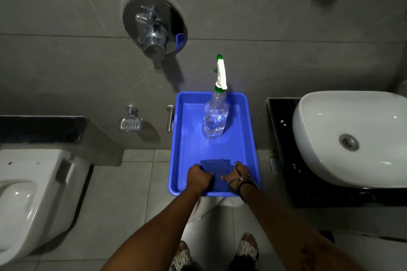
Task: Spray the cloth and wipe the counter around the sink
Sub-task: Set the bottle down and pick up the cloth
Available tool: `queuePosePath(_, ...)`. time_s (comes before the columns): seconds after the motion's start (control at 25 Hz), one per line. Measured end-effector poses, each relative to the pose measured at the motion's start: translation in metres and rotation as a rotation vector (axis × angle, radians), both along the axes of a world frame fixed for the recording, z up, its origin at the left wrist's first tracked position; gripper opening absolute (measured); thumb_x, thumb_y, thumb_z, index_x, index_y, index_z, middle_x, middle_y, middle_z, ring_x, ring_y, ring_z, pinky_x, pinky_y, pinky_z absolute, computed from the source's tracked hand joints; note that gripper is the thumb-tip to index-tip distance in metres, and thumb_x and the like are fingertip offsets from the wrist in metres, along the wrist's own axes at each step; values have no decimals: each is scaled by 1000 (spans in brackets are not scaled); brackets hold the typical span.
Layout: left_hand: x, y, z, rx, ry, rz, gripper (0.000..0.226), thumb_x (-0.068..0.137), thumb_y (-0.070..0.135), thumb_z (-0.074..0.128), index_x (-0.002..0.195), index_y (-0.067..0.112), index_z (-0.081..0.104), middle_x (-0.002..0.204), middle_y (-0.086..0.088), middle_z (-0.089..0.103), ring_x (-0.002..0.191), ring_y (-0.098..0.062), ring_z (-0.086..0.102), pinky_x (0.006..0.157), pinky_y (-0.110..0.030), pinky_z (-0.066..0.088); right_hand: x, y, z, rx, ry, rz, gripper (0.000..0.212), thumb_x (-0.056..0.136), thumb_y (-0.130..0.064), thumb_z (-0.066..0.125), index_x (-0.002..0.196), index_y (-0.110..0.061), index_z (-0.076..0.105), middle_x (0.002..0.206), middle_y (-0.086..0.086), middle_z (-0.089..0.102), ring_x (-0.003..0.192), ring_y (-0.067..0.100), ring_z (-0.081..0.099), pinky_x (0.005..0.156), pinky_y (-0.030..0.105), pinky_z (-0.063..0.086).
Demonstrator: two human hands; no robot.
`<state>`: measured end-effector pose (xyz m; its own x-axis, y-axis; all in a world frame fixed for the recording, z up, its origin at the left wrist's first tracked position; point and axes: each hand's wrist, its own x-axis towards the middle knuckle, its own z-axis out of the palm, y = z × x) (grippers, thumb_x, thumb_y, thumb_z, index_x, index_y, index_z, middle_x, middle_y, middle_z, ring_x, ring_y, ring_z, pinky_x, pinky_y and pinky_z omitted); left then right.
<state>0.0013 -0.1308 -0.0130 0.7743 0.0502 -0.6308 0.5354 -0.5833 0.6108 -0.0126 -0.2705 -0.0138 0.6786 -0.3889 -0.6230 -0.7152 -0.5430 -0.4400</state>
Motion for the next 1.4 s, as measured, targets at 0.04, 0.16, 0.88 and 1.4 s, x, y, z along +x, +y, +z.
queuePosePath(0.04,2,-1,-4,-25,47,56,36,79,15,77,106,-5,66,112,-21,71,106,-33,68,87,-39,54,0,-1,-2,16,17,-10,43,70,-22,79,103,-6,58,126,20,58,116,34,57,94,36,46)
queuePosePath(0.16,8,0,-18,-125,165,202,38,76,7,79,105,-13,66,111,-30,70,106,-40,68,91,-50,57,-1,-7,-11,160,118,-50,62,78,-21,72,131,-6,44,146,11,40,132,27,41,107,33,35)
queuePosePath(0.88,-1,-28,101,-923,287,94,21,96,6,56,115,2,64,108,-17,72,87,-26,73,74,-33,60,-36,-61,101,1084,-282,-490,28,85,10,53,112,8,60,88,13,74,78,26,72,81,39,58)
queuePosePath(1.4,-75,-141,76,-651,308,-40,38,100,7,53,134,-7,53,137,-26,57,131,-41,52,109,-50,43,-144,-157,75,904,-234,-727,31,82,5,61,113,-2,60,96,17,67,87,32,66,76,43,55)
